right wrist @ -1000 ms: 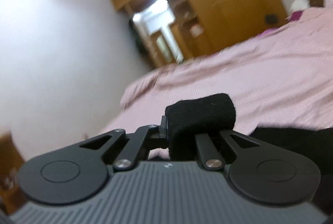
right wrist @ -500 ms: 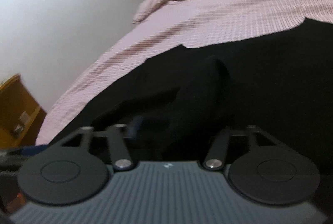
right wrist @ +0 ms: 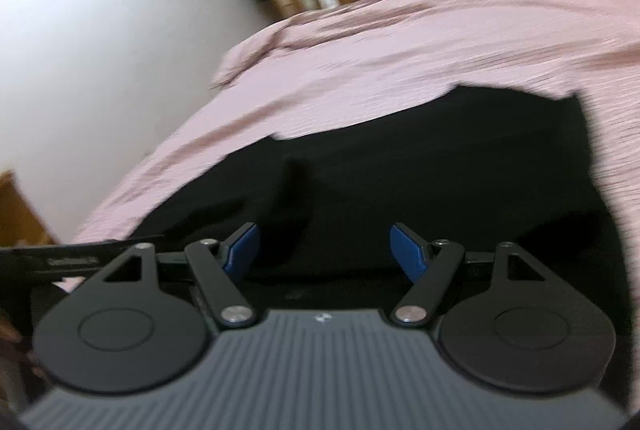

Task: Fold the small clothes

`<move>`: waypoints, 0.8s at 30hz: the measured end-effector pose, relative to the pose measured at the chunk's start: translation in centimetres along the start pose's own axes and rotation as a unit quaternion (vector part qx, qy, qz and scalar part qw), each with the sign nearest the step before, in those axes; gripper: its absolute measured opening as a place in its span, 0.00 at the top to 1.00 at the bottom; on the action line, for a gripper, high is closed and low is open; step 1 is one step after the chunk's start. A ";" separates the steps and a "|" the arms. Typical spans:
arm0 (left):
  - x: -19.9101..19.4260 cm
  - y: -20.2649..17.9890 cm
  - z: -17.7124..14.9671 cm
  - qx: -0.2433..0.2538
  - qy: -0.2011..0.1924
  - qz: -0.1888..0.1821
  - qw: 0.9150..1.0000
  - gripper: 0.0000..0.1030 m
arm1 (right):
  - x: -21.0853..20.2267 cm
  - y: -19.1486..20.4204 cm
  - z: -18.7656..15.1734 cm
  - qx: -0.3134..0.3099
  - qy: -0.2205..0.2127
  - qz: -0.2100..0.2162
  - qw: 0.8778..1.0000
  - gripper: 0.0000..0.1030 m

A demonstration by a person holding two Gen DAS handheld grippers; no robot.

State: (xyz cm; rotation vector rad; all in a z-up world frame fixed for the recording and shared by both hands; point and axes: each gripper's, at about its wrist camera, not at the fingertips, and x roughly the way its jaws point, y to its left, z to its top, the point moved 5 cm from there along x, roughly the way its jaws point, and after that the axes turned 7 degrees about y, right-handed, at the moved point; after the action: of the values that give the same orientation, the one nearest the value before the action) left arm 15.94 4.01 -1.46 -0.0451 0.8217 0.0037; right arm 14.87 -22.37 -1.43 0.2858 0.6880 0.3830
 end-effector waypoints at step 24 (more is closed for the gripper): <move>10.0 -9.6 2.8 0.126 -0.018 0.053 0.990 0.67 | -1.2 -7.9 -2.2 0.034 -0.007 -0.123 0.992 0.28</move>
State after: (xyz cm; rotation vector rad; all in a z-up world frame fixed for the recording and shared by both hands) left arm 25.01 -5.61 -6.47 0.2366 0.7829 0.0001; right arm 14.53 -29.69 -5.36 0.2651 0.7149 0.1230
